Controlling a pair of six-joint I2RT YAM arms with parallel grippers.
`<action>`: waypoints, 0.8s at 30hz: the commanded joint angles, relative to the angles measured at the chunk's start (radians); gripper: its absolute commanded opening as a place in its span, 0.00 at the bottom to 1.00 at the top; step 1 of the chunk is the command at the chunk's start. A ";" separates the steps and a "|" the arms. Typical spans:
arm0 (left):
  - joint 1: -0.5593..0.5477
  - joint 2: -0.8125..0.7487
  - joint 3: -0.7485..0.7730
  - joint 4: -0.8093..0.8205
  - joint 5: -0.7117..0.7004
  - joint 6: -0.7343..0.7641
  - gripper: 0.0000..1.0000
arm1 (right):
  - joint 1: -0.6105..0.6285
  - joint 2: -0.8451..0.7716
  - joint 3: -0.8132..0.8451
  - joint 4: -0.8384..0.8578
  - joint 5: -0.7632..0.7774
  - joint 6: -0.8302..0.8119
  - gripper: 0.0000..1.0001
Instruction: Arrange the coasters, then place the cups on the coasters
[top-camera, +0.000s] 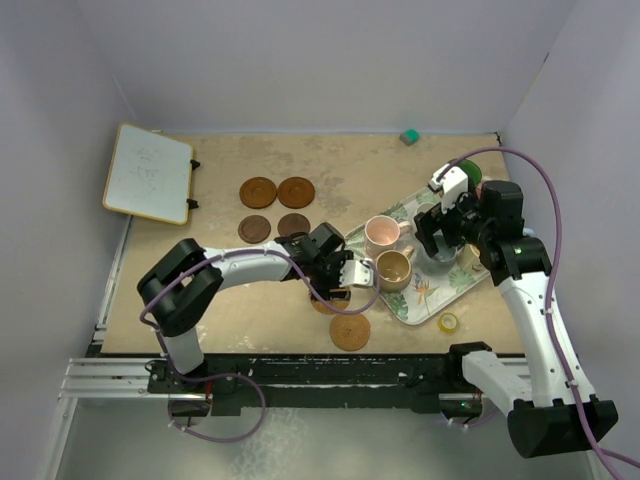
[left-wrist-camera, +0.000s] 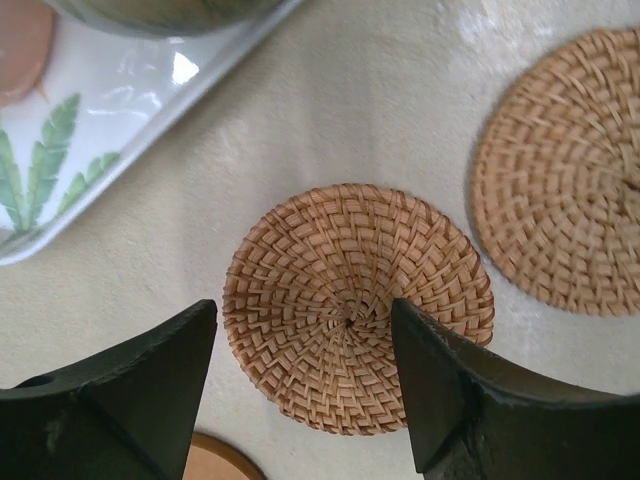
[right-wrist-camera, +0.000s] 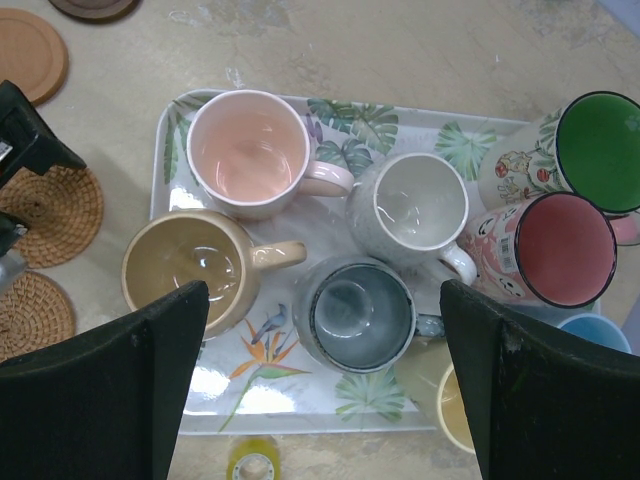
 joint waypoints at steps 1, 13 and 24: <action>0.004 -0.056 -0.067 -0.150 0.000 0.055 0.67 | -0.005 0.003 0.008 0.010 -0.031 -0.008 1.00; 0.011 -0.175 -0.199 -0.269 -0.123 0.129 0.63 | -0.005 0.004 0.006 0.013 -0.016 -0.010 1.00; 0.110 -0.259 -0.261 -0.399 -0.197 0.234 0.62 | -0.005 0.005 0.005 0.016 0.003 -0.014 1.00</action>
